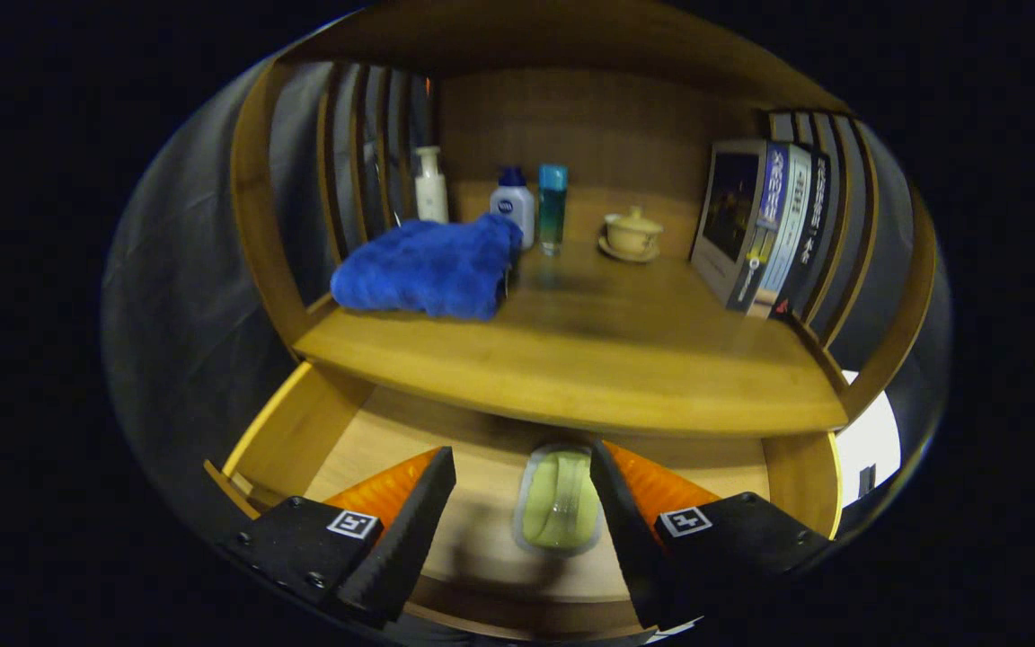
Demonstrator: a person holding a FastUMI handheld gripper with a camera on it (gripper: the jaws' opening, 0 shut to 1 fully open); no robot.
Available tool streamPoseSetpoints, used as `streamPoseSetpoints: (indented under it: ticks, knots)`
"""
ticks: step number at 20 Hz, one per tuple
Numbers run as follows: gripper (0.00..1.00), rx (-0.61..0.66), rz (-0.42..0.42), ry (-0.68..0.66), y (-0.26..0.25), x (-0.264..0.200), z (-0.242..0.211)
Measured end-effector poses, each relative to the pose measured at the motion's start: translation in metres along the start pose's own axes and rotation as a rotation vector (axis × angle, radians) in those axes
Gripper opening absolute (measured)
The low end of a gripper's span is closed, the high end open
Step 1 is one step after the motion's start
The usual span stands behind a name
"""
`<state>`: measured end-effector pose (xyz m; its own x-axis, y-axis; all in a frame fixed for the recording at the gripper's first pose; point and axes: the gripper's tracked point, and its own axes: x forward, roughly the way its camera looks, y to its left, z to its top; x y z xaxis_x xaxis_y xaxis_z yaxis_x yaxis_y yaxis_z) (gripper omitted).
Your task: Pull open the drawer, take out the items inside it, and place them on the countertop above the cabinet.
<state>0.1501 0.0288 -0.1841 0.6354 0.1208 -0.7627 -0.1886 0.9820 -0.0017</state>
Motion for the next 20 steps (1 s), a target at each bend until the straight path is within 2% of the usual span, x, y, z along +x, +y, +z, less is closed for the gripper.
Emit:
streamPoseSetpoints:
  ticks: [4, 10, 14, 16, 17, 20]
  knots:
    - [0.98, 0.084, -0.005, 0.085, -0.011, 0.017, -0.027]
    - [0.89, 0.164, 0.012, 0.192, -0.018, 0.039, -0.05]
    - [0.71, 0.155, 0.026, 0.185, -0.017, 0.044, -0.051]
    - [0.5, 0.155, 0.021, 0.18, -0.021, 0.041, -0.052]
    - [0.28, 0.167, 0.022, 0.181, -0.022, 0.041, -0.054]
    - [0.28, 0.187, 0.032, 0.172, -0.02, 0.038, -0.054]
